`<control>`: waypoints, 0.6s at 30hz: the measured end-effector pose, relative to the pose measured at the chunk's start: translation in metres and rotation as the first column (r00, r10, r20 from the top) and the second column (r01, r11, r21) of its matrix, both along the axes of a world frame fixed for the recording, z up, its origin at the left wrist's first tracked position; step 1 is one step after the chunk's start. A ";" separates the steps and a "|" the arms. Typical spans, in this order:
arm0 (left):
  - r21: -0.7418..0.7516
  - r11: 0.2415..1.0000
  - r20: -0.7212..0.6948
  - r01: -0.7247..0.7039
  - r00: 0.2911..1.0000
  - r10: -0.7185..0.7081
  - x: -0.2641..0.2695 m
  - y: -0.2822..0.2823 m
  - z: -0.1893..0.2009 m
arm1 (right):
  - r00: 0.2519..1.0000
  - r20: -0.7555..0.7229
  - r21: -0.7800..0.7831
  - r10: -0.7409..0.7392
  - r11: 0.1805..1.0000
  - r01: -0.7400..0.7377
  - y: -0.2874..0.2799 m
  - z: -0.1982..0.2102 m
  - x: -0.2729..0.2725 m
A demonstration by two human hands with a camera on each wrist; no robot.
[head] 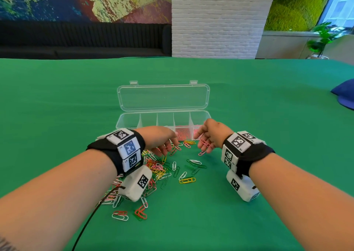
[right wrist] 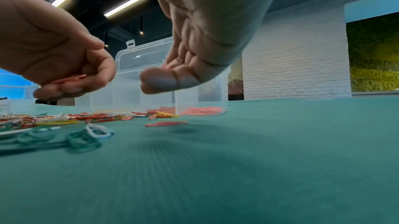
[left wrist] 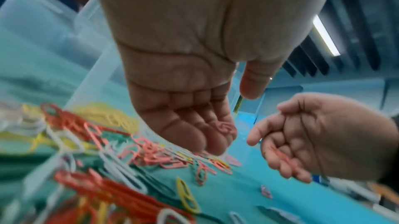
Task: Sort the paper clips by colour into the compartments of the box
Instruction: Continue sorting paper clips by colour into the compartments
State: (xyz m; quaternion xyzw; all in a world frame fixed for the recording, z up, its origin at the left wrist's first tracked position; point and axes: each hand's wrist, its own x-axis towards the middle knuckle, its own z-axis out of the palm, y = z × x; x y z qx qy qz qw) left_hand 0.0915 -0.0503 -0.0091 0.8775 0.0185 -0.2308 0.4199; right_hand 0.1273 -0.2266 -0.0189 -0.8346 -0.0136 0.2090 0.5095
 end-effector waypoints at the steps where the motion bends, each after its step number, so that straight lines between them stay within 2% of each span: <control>1: 0.105 0.993 0.049 0.049 0.997 -0.054 0.000 0.000 0.001 | 1.000 -0.017 0.012 -0.003 1.000 0.003 0.000 0.001 0.000; 3: 0.309 0.946 0.145 0.102 0.978 -0.153 0.001 0.000 0.002 | 1.000 -0.017 -0.031 0.011 0.999 -0.012 0.002 0.000 -0.001; 4: 0.387 0.915 0.176 0.111 0.966 -0.191 0.002 -0.001 0.001 | 0.999 0.013 -0.122 0.051 0.991 -0.049 0.004 0.001 -0.002; 5: 0.437 0.891 0.182 0.122 0.958 -0.220 0.002 -0.002 0.000 | 0.991 0.054 -0.263 0.126 0.959 -0.108 0.005 0.001 -0.004; 7: 0.463 0.872 0.146 0.158 0.957 -0.251 0.001 -0.006 -0.001 | 0.944 0.157 -0.517 0.291 0.838 -0.173 0.005 -0.002 -0.005; 9: 0.463 0.868 0.126 0.178 0.956 -0.264 0.000 -0.011 -0.002 | 0.913 0.212 -0.614 0.349 0.774 -0.153 0.001 -0.006 -0.008; 12: 0.449 0.878 0.125 0.168 0.961 -0.248 0.000 -0.016 -0.003 | 0.901 0.184 -0.723 0.394 0.675 -0.147 -0.003 -0.011 -0.009; 18: 0.157 0.984 0.080 0.080 0.992 -0.094 0.000 -0.008 -0.008 | 0.883 0.109 -0.798 0.456 0.570 -0.195 0.000 -0.012 -0.006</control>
